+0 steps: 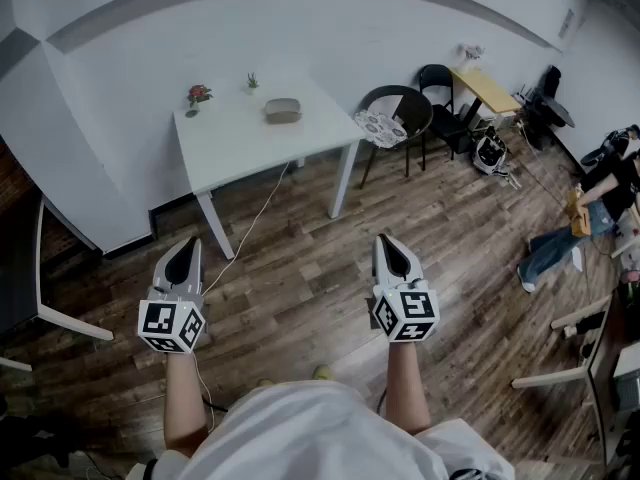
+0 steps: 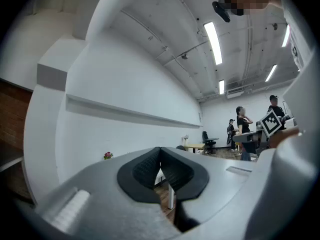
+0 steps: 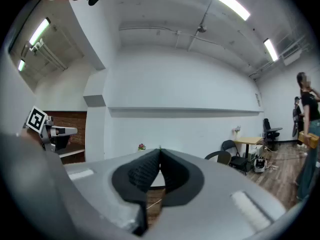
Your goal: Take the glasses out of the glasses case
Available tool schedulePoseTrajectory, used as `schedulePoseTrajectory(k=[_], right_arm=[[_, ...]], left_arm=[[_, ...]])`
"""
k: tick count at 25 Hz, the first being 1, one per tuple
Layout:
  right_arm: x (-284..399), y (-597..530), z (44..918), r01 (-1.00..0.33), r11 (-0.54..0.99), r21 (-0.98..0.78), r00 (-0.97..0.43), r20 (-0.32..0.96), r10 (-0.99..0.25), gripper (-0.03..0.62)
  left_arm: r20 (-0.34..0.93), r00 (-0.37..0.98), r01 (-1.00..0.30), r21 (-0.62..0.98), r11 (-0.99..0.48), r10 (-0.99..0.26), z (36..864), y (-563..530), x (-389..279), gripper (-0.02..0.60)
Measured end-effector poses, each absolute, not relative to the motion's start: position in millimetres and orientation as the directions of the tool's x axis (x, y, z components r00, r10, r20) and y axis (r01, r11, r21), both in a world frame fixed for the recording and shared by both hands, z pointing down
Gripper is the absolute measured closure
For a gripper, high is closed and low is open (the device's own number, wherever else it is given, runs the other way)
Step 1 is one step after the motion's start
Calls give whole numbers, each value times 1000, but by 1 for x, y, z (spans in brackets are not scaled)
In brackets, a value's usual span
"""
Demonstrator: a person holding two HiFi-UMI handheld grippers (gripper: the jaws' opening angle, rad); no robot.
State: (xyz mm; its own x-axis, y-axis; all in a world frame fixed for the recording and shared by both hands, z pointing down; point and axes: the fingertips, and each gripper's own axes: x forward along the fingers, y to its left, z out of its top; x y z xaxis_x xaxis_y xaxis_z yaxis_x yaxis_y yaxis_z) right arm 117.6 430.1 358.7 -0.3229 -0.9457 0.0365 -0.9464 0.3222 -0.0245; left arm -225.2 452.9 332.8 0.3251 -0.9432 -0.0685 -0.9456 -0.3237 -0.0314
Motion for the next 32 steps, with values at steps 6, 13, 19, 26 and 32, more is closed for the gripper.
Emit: schedulePoseTrajectory(k=[6,13,19,26,32], right_arm=[[118,427,355,-946,323,-4,-323,25,-946,592],[125,425,351,-950,313,-20,-313,17,-950,591],[120,427,358,-945,326,-30,-326,12,-945,591],[122,429,360,-945,323,-54,-324,14,-946,591],[122,424,366,-942,333,-40,-334,32,-942,591]], left_arm=[[-59,340,-940,-51,-337,-939,334,448,-225,572],[-56,345,-938,-66,-342,-937,332,449,-215,572],[-35,342,-938,-77,-339,-939,339,450,-210,571],[-28,345,-937,-75,-342,-938,341,452,-204,528],[-13,349,-936,-60,-348,-937,346,448,-205,497]])
